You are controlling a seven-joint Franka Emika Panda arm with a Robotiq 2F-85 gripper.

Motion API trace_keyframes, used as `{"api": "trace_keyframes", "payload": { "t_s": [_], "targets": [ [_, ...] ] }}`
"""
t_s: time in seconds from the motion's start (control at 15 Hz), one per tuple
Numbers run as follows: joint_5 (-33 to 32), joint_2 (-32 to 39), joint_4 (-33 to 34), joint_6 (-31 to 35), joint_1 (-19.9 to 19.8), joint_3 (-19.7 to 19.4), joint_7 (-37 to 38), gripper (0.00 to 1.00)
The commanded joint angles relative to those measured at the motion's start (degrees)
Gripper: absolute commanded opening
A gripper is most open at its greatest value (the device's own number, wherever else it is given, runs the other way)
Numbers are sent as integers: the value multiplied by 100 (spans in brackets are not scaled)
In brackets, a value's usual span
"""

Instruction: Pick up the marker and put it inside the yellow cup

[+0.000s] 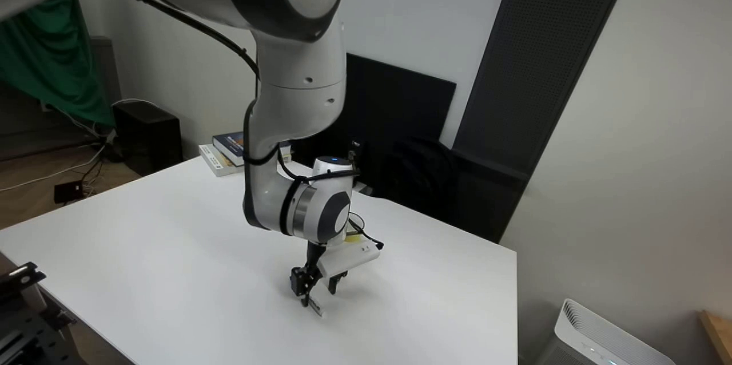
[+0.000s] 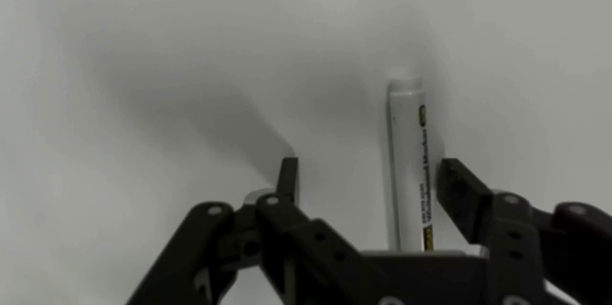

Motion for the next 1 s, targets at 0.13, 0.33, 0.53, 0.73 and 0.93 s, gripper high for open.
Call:
{"api": "trace_keyframes", "payload": {
  "t_s": [0.13,0.33,0.53,0.73,0.93],
  "targets": [
    [28,-103,-66,-111,-96,-12,322,32],
    [124,-192,-60,-326,-158,-75,448,12],
    [266,-315,-13,-775,-221,-186,664,1],
    [371,-568,6,-1443,-247,-358,896,4],
    [380,-995,7,-2171,-330,-488,1052,4]
  ]
}}
